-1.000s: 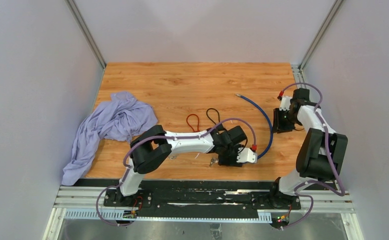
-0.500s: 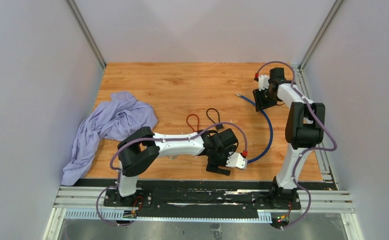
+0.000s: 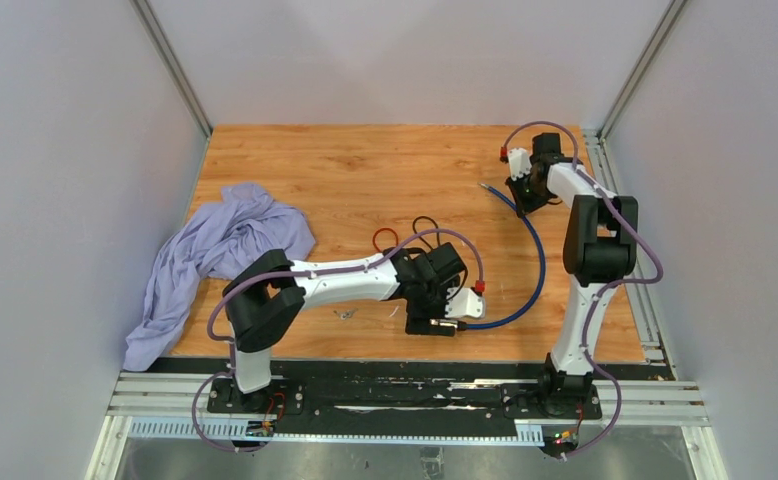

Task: Lock with the key
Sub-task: Lock the lock.

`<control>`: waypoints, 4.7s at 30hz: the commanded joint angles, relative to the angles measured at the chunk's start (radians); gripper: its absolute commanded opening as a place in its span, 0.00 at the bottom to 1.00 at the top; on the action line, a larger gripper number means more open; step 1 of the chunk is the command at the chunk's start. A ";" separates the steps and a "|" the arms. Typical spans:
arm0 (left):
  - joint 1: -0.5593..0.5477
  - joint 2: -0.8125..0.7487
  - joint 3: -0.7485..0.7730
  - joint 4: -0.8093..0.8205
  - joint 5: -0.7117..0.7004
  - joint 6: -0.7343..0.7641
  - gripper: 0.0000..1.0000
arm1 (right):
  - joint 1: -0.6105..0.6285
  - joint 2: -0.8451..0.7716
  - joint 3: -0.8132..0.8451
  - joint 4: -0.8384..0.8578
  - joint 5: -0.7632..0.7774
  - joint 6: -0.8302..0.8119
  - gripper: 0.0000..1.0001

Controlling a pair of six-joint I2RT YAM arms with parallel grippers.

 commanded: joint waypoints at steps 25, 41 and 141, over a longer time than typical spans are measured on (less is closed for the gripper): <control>-0.060 0.076 0.137 0.021 0.197 -0.410 0.79 | -0.381 -0.280 -0.224 -0.048 0.283 -0.164 0.01; -0.076 0.273 0.280 0.108 0.228 -0.557 0.74 | -0.381 -0.261 -0.172 -0.126 0.222 -0.093 0.01; 0.234 0.545 0.745 0.080 -0.160 -0.635 0.00 | -0.106 -0.485 -0.470 -0.361 -0.346 0.025 0.01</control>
